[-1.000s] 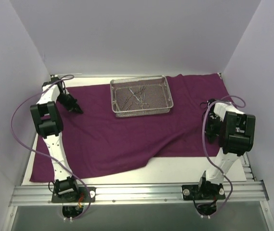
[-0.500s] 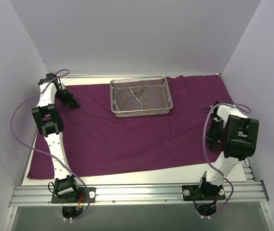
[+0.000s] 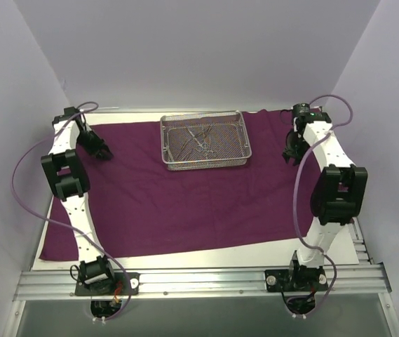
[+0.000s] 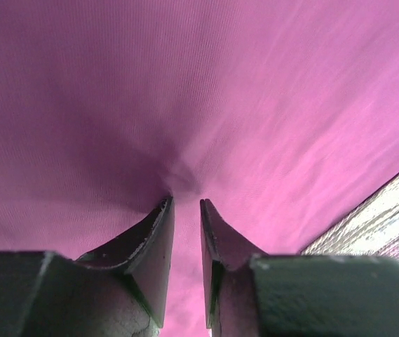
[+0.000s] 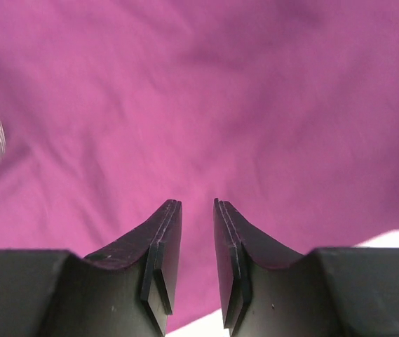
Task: Open and lay out the surgical kit
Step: Smooth out the surgical kit at the center of the board.
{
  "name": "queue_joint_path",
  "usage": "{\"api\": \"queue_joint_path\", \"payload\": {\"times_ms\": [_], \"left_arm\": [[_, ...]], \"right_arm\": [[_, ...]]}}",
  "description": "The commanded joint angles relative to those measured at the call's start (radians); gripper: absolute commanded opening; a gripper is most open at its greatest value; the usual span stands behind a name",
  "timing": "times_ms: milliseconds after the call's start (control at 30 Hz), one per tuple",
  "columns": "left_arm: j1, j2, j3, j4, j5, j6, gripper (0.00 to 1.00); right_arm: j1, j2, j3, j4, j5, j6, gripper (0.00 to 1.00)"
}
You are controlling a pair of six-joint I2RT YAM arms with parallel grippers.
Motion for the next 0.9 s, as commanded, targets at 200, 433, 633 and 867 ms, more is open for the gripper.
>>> {"api": "queue_joint_path", "payload": {"times_ms": [200,433,633,867], "left_arm": [[-0.086,-0.370,-0.456,0.169,-0.072,-0.070,0.30],[-0.079,-0.247,-0.457,0.094,-0.059,-0.006,0.22],[-0.056,-0.093,-0.196,0.019,-0.080,0.039,0.17],[-0.031,0.090,0.126,-0.111,-0.098,0.068,0.17]], "right_arm": [[0.009,0.280,0.075,0.151,-0.064,-0.065,0.23],[0.043,0.288,-0.034,0.223,-0.090,-0.047,0.19],[0.075,0.245,-0.195,0.277,-0.162,0.025,0.17],[0.155,0.221,-0.337,0.317,-0.179,0.091,0.17]]}}
